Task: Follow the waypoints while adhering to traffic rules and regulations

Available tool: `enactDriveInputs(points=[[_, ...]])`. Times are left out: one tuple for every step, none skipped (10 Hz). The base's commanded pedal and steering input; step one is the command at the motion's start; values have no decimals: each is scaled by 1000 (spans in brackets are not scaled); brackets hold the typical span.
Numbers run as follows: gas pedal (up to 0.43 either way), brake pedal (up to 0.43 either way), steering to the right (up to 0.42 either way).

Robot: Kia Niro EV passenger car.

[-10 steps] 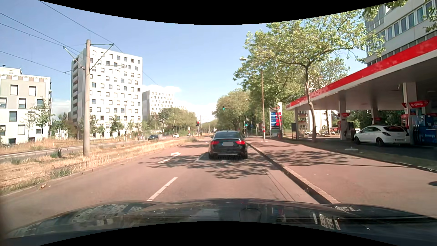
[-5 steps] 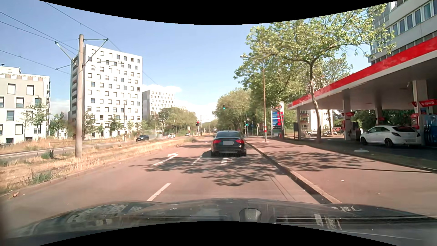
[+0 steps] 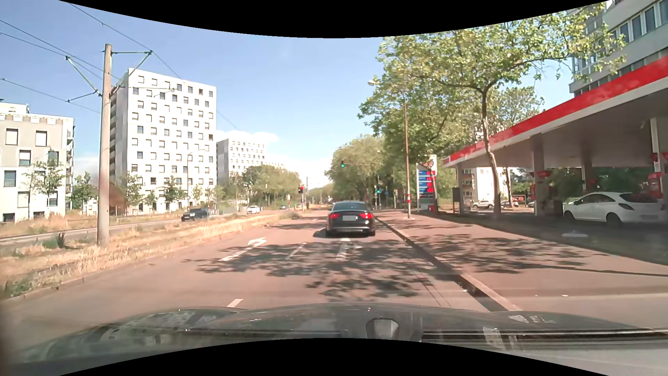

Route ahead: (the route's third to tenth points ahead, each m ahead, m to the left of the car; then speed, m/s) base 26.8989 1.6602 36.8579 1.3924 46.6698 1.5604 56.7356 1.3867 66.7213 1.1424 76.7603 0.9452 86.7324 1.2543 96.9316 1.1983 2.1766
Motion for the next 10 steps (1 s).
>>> enactDriveInputs(points=[[0, 0, -5], [0, 0, -3], [0, 0, -3], [0, 0, -4], [0, 0, -3], [0, 0, -3], [0, 0, -3], [0, 0, -3], [0, 0, -3], [0, 0, -3]])
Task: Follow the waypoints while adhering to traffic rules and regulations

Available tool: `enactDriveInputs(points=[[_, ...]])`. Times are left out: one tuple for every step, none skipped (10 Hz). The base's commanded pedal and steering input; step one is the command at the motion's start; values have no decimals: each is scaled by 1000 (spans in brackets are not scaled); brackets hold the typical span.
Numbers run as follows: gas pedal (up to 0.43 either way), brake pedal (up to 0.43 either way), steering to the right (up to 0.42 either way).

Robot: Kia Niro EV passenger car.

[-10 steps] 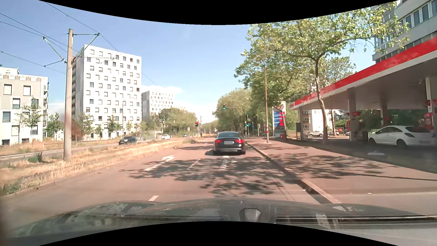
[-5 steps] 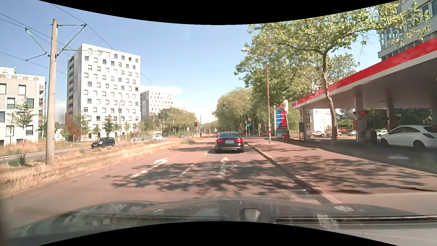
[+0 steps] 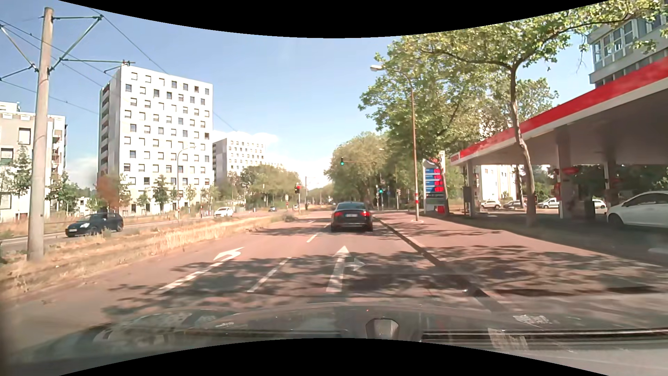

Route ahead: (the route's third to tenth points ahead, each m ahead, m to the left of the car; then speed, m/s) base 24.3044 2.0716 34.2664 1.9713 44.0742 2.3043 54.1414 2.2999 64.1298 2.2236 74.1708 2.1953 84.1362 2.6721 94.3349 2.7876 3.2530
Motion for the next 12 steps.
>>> enactDriveInputs(points=[[0, 0, -3], [0, 0, -3], [0, 0, -3], [0, 0, -3], [0, 0, -3], [0, 0, -3], [0, 0, -3], [0, 0, -3], [0, 0, -3], [0, 0, -3], [0, 0, -3], [0, 0, -3]])
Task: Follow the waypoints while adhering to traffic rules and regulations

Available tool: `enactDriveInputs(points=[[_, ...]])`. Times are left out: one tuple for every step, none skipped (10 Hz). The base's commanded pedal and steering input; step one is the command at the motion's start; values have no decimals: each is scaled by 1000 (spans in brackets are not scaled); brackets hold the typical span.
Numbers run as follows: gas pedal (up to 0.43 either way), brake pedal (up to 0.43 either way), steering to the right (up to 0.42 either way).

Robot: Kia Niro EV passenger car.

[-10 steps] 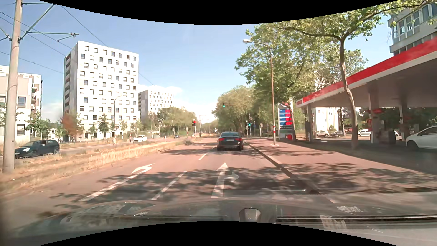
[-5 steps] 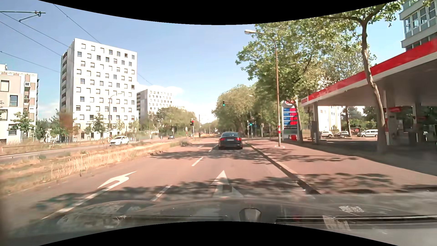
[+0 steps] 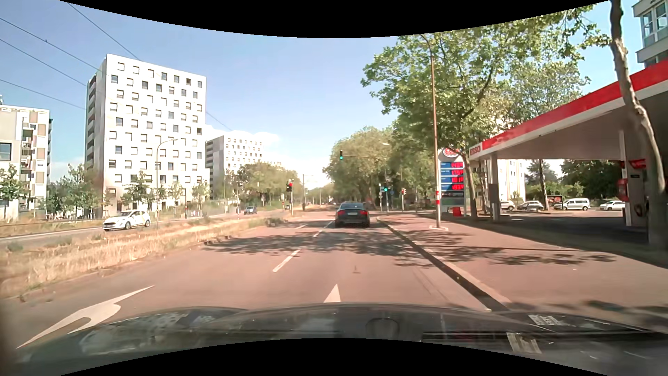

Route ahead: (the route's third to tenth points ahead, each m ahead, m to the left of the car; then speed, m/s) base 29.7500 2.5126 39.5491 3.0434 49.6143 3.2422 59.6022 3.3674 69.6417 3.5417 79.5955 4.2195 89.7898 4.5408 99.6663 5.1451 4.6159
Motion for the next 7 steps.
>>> enactDriveInputs(points=[[0, 0, -3], [0, 0, -4], [0, 0, -4], [0, 0, -4], [0, 0, -4], [0, 0, -4], [0, 0, -4]])
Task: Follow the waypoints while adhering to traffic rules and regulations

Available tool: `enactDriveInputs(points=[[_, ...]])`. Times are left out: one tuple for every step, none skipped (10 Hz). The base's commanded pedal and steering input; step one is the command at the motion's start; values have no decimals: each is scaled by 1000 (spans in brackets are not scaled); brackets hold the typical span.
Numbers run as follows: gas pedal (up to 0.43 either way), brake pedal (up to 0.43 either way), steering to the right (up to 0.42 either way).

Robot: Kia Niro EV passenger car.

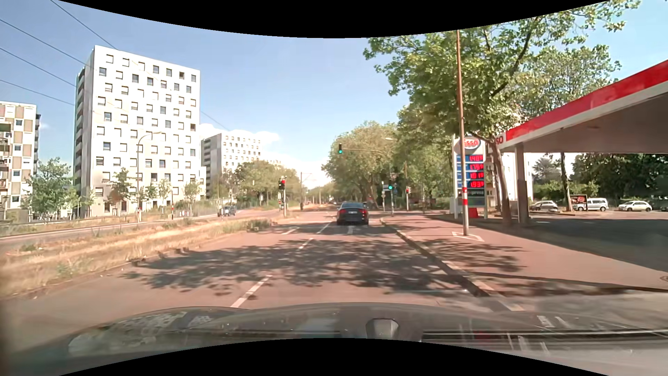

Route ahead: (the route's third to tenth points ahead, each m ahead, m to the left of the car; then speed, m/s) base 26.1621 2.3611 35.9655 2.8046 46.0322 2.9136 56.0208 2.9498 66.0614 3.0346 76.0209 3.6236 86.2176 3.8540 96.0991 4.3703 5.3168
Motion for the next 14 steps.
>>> enactDriveInputs(points=[[0, 0, -4], [0, 0, -4], [0, 0, -4], [0, 0, -4], [0, 0, -4], [0, 0, -4], [0, 0, -4], [0, 0, -4], [0, 0, -4], [0, 0, -4], [0, 0, -3], [0, 0, -3], [0, 0, -3], [0, 0, -3]])
